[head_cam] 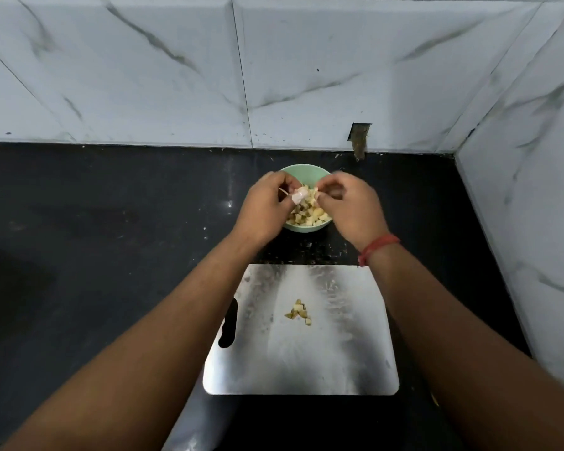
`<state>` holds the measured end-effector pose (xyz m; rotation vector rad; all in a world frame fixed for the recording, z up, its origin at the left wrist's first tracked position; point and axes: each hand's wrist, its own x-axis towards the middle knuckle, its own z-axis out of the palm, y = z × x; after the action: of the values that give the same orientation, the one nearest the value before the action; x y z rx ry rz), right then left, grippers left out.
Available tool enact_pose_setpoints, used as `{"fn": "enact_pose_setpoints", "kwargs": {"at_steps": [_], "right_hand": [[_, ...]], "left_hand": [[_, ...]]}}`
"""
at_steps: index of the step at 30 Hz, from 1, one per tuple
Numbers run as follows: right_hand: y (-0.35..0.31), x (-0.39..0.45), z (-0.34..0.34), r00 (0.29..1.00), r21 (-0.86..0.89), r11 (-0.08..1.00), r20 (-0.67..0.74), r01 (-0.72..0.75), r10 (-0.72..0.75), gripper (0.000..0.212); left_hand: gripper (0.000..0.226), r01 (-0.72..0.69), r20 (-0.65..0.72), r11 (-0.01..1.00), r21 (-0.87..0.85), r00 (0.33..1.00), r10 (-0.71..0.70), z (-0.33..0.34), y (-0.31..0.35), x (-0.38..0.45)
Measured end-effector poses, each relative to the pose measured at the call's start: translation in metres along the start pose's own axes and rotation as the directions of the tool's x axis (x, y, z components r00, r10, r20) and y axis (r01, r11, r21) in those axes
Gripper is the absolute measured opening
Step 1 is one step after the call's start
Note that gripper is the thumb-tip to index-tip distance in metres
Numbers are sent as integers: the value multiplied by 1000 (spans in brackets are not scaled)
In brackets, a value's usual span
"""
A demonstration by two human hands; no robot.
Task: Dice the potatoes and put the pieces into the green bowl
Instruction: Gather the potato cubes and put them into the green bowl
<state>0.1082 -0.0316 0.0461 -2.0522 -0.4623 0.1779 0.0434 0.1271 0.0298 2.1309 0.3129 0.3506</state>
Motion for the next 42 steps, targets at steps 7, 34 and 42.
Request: {"fn": "enact_pose_setpoints", "kwargs": {"at_steps": [7, 34, 42], "right_hand": [[17, 26, 4, 966, -453, 857, 189, 244, -175, 23], [74, -143, 38, 676, -398, 590, 631, 703, -380, 18], [66, -154, 47, 734, -479, 573, 558, 665, -387, 12]], "left_hand": [[8, -34, 95, 990, 137, 995, 21, -11, -16, -6], [24, 140, 7, 990, -1, 990, -140, 14, -56, -170], [23, 105, 35, 994, 19, 994, -105, 19, -53, -174]]}}
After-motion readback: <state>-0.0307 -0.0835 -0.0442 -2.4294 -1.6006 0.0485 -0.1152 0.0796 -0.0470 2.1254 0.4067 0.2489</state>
